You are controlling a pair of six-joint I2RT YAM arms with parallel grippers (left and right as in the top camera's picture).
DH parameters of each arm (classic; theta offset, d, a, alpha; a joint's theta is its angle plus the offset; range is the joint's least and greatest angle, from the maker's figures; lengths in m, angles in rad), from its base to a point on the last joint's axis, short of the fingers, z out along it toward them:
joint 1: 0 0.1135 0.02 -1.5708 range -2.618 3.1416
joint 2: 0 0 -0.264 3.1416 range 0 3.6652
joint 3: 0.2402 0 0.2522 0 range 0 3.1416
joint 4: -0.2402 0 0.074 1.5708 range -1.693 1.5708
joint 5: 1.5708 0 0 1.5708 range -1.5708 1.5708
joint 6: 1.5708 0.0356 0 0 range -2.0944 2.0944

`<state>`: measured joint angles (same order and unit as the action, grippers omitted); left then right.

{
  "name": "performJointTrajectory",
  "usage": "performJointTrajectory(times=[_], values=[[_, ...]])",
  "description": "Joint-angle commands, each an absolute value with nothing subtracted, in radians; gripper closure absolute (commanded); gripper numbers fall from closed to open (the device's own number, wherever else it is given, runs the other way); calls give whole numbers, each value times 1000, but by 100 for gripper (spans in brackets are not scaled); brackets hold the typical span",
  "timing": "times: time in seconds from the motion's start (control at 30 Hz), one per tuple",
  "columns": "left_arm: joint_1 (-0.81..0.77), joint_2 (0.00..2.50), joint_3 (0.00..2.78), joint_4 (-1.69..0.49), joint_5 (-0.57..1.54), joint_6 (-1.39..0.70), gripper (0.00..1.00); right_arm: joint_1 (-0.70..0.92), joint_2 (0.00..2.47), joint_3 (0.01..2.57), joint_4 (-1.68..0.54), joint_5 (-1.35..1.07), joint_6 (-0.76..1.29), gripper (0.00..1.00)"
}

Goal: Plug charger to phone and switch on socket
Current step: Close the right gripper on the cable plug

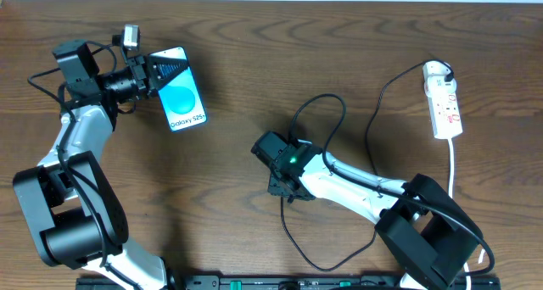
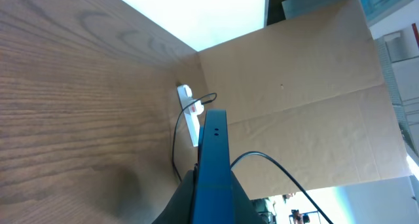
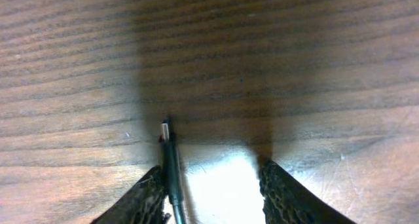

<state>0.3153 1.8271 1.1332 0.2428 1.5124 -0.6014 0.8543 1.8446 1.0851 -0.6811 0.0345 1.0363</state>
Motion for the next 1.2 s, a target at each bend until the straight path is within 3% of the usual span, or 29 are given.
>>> performJointTrajectory(times=[0.0,0.07,0.17,0.4,0.5,0.8,1.03,1.17], values=[[321,1808,1128,245,1526,-595,93,859,1852,1068,-684,23,1032,65],[321,1808,1128,245,1526,-595,92,859,1852,1068,-684,23,1032,74],[321,1808,1128,245,1526,-595,93,859,1852,1068,-684,23,1032,79],[321,1809,1128,245,1526,-595,93,859,1852,1068,-684,26,1040,80],[321,1809,1128,245,1526,-595,93,859,1852,1068,-684,44,1097,73],[321,1808,1128,245,1526,-595,93,859,1852,1068,-672,59,1129,73],[321,1809,1128,245,1526,-595,93,859,1852,1068,-669,62,1129,84],[321,1808,1128,245,1526,-595,92,859,1852,1068,-669,62,1129,99]])
